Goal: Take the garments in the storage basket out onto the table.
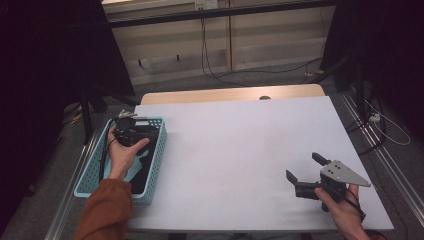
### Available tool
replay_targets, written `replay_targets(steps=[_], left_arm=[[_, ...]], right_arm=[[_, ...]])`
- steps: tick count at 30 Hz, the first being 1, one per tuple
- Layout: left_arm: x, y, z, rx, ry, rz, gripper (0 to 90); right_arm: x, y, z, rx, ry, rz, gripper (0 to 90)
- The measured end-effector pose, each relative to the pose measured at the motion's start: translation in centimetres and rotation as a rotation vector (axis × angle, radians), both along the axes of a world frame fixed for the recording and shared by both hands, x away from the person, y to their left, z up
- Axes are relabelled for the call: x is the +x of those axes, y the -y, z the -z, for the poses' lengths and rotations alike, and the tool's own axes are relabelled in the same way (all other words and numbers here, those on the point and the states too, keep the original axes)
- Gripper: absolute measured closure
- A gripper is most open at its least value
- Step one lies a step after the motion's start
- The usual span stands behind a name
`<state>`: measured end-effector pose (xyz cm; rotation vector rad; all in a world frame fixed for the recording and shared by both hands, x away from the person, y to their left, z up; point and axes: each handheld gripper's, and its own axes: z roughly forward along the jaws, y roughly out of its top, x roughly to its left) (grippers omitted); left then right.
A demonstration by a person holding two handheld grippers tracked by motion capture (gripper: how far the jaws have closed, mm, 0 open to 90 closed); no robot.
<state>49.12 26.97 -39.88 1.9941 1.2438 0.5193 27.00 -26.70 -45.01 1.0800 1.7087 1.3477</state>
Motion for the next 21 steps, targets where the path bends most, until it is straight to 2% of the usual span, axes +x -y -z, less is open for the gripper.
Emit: replay_targets(steps=[2, 5, 7, 10, 16, 18, 21], left_arm=[[0.1, 0.1, 0.3, 0.014, -0.010, -0.004, 11.9], [0.3, -0.1, 0.6, -0.005, -0.024, -0.011, 11.8], [0.5, -0.2, 0.9, 0.019, -0.042, -0.009, 12.4], [0.6, -0.3, 1.3, 0.020, -0.066, -0.015, 12.3], [0.4, 0.1, 1.4, 0.086, -0.088, -0.012, 14.0], [0.6, 0.0, 1.7, 0.082, -0.112, -0.023, 14.3], [0.6, 0.2, 1.9, 0.109, -0.117, -0.021, 14.4]], right_arm=[[0.0, 0.0, 0.0, 0.000, -0.001, 0.000, 0.0], [0.0, 0.0, 0.0, 0.000, -0.002, -0.001, 0.0], [0.0, 0.0, 0.0, 0.000, -0.003, -0.002, 0.0], [0.0, 0.0, 0.0, 0.001, -0.002, -0.004, 0.0], [0.0, 0.0, 0.0, 0.004, -0.004, -0.003, 0.0], [0.0, 0.0, 0.0, 0.004, -0.004, -0.004, 0.0], [0.0, 0.0, 0.0, 0.003, -0.002, -0.005, 0.0]])
